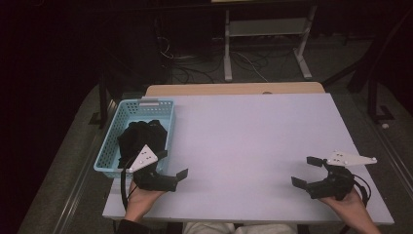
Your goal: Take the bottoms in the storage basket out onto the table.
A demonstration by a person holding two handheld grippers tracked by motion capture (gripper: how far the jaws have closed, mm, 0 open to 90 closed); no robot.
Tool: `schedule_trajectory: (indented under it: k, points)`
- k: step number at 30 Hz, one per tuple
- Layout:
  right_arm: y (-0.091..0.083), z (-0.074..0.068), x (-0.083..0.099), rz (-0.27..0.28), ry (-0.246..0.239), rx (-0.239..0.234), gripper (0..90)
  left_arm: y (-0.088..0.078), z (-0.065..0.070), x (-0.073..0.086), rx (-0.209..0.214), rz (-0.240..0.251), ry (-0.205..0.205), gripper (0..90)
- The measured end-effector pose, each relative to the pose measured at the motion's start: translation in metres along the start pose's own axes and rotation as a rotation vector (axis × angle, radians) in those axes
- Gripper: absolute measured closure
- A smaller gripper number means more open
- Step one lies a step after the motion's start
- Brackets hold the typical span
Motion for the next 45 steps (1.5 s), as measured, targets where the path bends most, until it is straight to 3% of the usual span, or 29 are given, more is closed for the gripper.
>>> schedule_trajectory:
  k: [19,45]
  points:
    - [-0.001,-0.001,0.000,-0.008,-0.013,0.008,0.0,-0.001,0.001,-0.002,0.005,0.003,0.009,0.0]
    - [0.001,-0.001,0.000,-0.021,-0.022,0.004,0.0,-0.010,-0.002,-0.017,-0.006,0.008,0.026,0.0]
Point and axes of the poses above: each handheld gripper's, and its own axes: y roughly forward along the jaws, x roughly out of its underside, z roughly to its right, the point moved 2 cm from there along y, roughly forward along the jaws, and after that the axes turned 11 degrees about z, right-handed, at the moved point
